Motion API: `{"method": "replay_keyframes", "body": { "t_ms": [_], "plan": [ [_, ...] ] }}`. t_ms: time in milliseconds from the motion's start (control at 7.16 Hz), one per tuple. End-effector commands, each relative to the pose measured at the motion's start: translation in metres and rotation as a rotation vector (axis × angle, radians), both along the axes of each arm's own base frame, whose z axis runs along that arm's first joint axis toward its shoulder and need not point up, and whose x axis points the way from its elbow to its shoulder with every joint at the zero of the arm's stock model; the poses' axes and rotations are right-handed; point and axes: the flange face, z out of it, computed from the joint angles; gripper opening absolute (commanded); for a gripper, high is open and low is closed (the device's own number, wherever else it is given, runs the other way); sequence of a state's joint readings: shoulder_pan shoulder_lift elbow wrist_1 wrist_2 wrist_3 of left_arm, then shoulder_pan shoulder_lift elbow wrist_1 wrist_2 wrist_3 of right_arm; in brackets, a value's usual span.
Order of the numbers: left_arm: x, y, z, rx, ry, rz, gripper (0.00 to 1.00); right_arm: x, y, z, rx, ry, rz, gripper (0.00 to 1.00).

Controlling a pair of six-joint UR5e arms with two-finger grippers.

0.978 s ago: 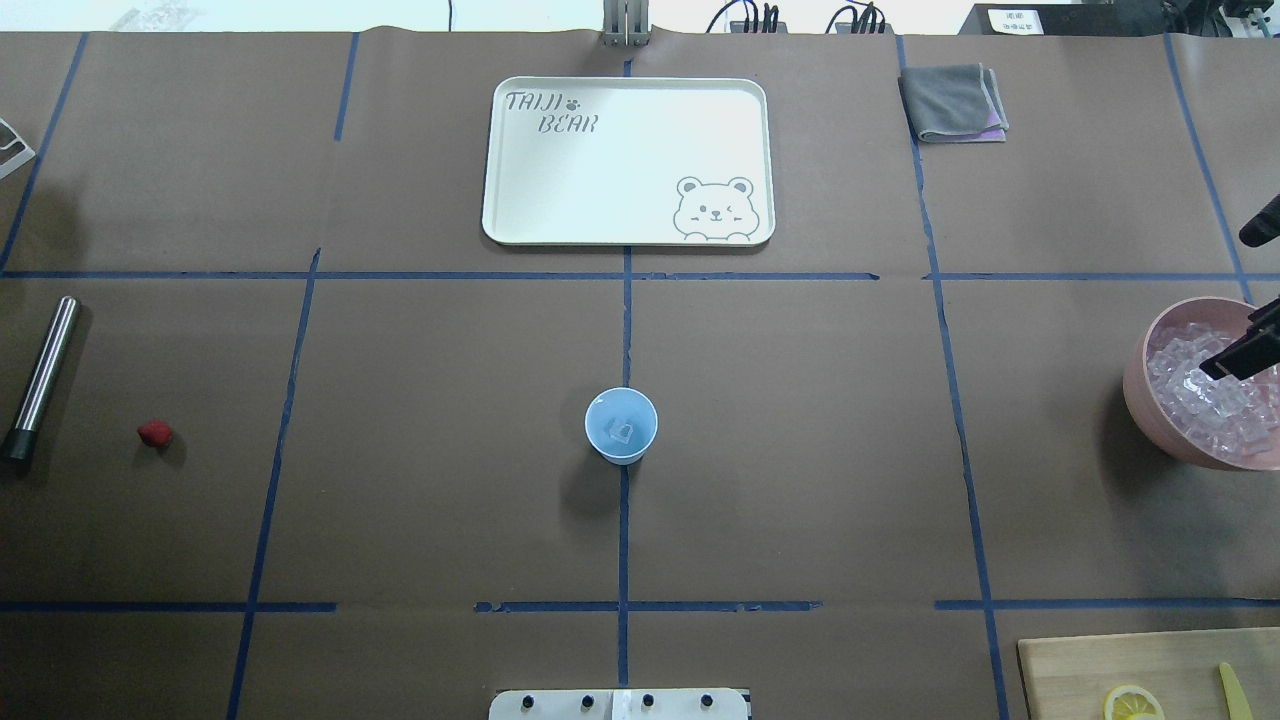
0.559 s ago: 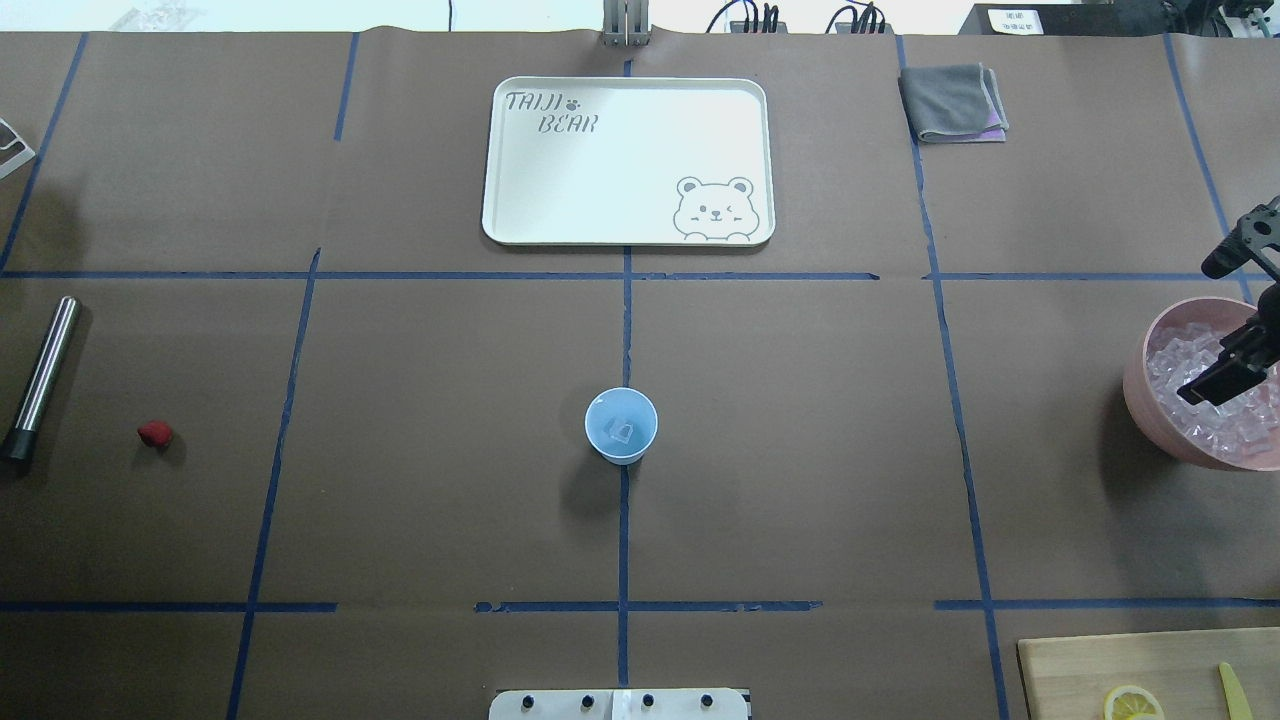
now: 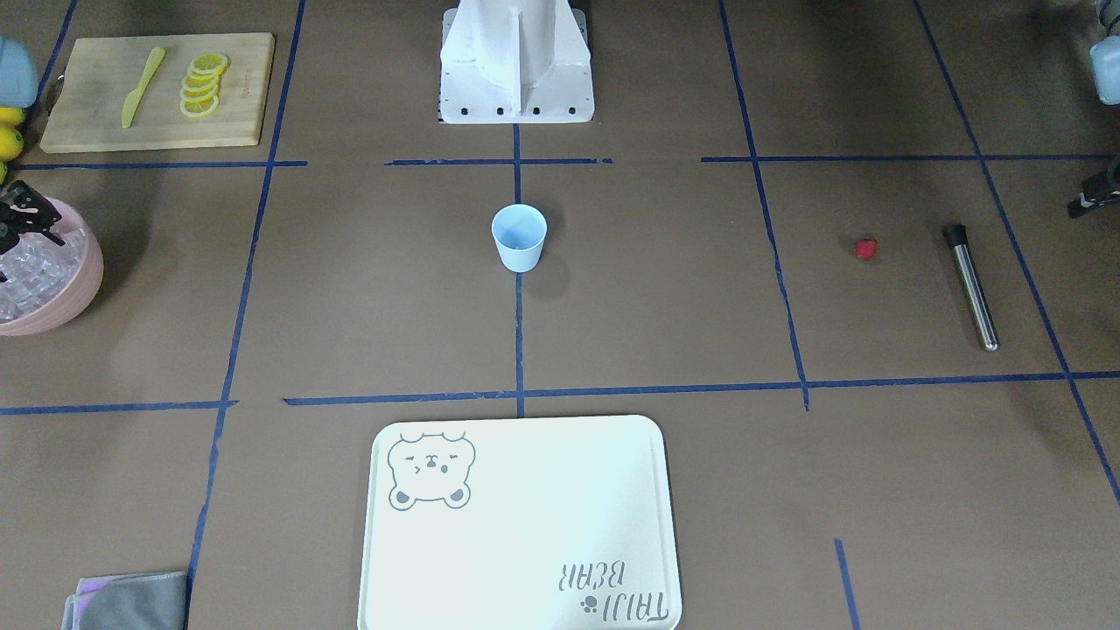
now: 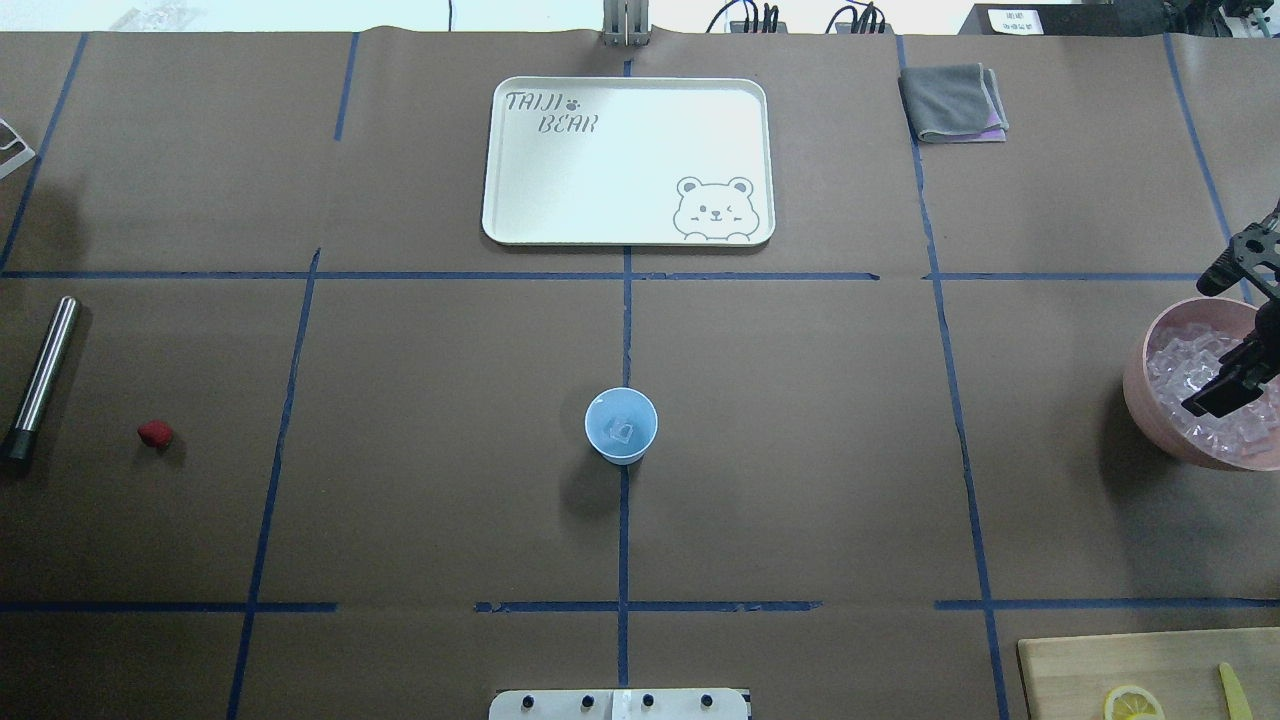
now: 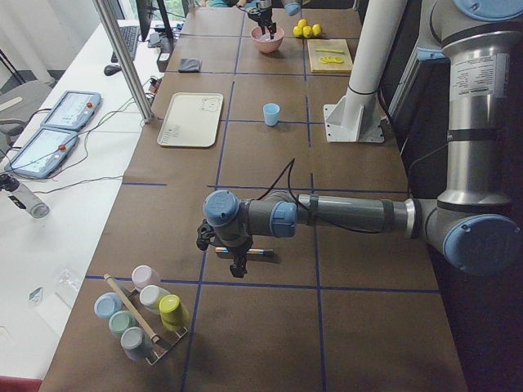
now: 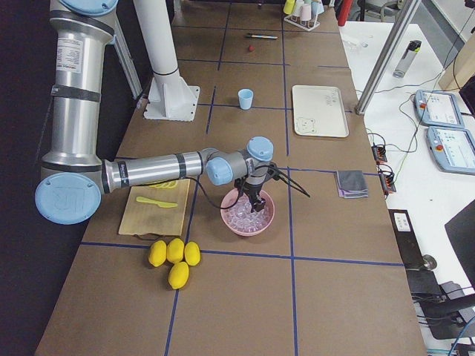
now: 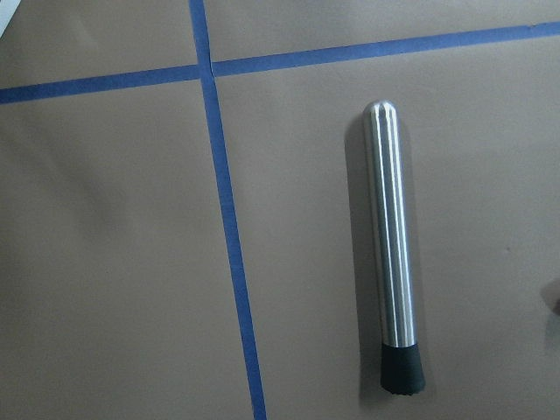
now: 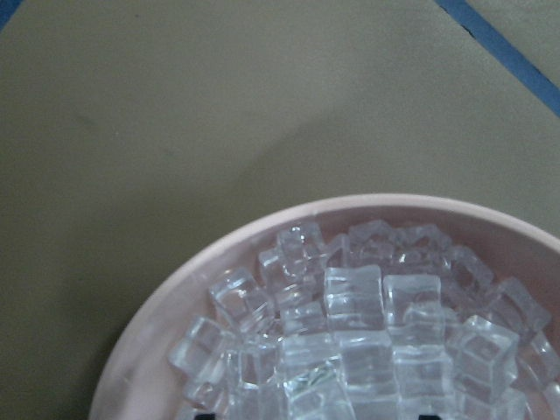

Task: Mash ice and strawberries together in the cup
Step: 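Lower the right gripper into the ice and grasp another cube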

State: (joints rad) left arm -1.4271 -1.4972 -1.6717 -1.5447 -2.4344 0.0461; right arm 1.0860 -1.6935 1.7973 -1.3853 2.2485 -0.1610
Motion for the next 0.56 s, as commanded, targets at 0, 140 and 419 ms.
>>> {"method": "replay_keyframes", "body": {
  "t_ms": [0,140,419],
  "plan": [
    [0.0003,0.0000,-0.0002,0.000,0.000,0.001,1.00,-0.0013,-0.0008,0.0000,0.001,0.000,-0.004,0.38],
    [0.0002,0.0000,-0.0001,-0.001,-0.002,0.000,1.00,-0.0023,-0.0028,-0.0019,0.000,0.001,-0.004,0.11],
    [0.0003,-0.0001,-0.0003,-0.001,0.000,-0.001,1.00,-0.0034,-0.0040,-0.0070,0.001,-0.015,-0.007,0.03]
  ]
}}
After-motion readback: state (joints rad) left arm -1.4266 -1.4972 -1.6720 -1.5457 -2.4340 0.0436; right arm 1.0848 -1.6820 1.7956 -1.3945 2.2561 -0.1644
